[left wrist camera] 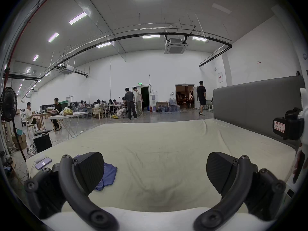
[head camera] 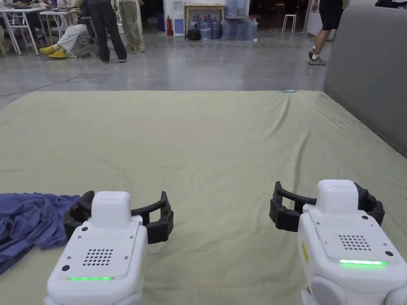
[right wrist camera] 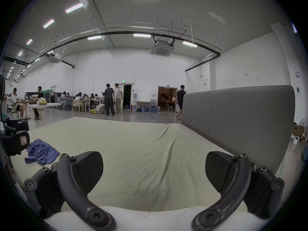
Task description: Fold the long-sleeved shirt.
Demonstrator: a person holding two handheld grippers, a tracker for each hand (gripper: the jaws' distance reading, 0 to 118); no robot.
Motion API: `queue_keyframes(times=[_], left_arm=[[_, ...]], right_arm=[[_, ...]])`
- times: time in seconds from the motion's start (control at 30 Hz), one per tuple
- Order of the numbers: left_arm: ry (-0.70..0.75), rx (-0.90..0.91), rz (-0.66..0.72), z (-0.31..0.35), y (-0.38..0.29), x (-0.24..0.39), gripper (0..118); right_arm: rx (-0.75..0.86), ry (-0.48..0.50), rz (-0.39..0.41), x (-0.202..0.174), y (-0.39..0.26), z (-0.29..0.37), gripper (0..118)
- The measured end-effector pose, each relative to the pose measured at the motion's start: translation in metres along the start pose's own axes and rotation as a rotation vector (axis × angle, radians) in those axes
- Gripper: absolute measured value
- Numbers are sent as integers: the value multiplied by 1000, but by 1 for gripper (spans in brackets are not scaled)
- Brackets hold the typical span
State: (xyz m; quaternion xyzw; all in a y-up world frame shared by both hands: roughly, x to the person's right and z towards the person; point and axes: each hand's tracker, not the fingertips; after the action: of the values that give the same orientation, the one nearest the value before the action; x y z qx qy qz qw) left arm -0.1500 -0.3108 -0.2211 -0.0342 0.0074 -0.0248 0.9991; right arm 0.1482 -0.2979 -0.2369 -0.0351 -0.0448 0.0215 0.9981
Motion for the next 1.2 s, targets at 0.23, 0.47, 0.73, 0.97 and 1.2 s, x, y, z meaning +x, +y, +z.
queue_keyframes(times=[0.23, 0.47, 0.73, 0.97, 1.2], left_arm=[[6, 3, 5, -1, 0, -2, 118], [1, 1, 4, 0, -1, -1, 118], [3, -10, 14, 1, 3, -1, 118], [9, -26, -12, -2, 5, 2, 118], [-3, -24, -1, -6, 3, 2, 118]], right_arm=[[-3, 2, -1, 0, 0, -1, 118], [-1, 6, 2, -1, 0, -1, 118], [4, -4, 19, -2, -1, 0, 118], [4, -4, 12, -1, -1, -1, 118], [-3, -2, 14, -2, -2, -5, 118]])
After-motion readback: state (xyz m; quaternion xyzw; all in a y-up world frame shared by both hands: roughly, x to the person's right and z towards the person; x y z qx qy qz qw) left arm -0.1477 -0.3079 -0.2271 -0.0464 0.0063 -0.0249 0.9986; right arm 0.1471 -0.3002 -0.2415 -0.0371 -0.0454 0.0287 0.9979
